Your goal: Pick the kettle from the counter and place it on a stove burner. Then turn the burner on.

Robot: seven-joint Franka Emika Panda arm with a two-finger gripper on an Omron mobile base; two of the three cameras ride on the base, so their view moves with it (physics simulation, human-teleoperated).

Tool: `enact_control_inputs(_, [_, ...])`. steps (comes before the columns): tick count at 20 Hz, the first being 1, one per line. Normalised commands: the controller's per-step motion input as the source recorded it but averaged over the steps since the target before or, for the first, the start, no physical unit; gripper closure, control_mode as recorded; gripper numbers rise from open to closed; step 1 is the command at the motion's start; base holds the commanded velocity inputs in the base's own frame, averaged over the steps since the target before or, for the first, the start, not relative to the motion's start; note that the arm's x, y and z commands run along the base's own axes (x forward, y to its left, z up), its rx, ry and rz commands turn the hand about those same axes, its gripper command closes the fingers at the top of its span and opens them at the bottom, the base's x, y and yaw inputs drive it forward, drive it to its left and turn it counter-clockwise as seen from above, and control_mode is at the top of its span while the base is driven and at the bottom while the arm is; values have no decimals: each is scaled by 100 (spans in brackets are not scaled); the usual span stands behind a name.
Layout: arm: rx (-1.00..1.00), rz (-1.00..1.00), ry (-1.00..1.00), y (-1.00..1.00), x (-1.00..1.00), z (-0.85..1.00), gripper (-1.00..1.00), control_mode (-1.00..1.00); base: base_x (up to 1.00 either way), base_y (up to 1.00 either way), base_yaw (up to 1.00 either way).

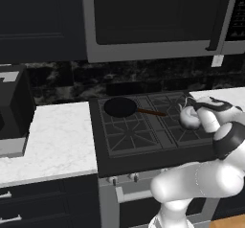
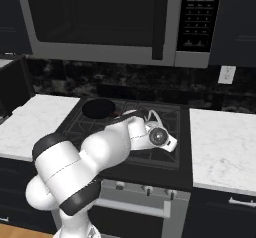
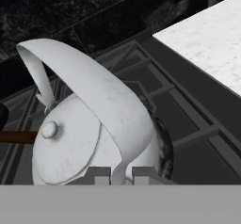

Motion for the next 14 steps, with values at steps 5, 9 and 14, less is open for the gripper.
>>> enact_control_inputs(5, [0,0,0,-8,5,-13,100,-100,0,0,0])
enact_control_inputs(9, [0,0,0,-14,8,-12,100,-100,0,0,0])
enact_control_inputs(14, [0,0,0,-5,3,-4,-100,-100,0,0,0])
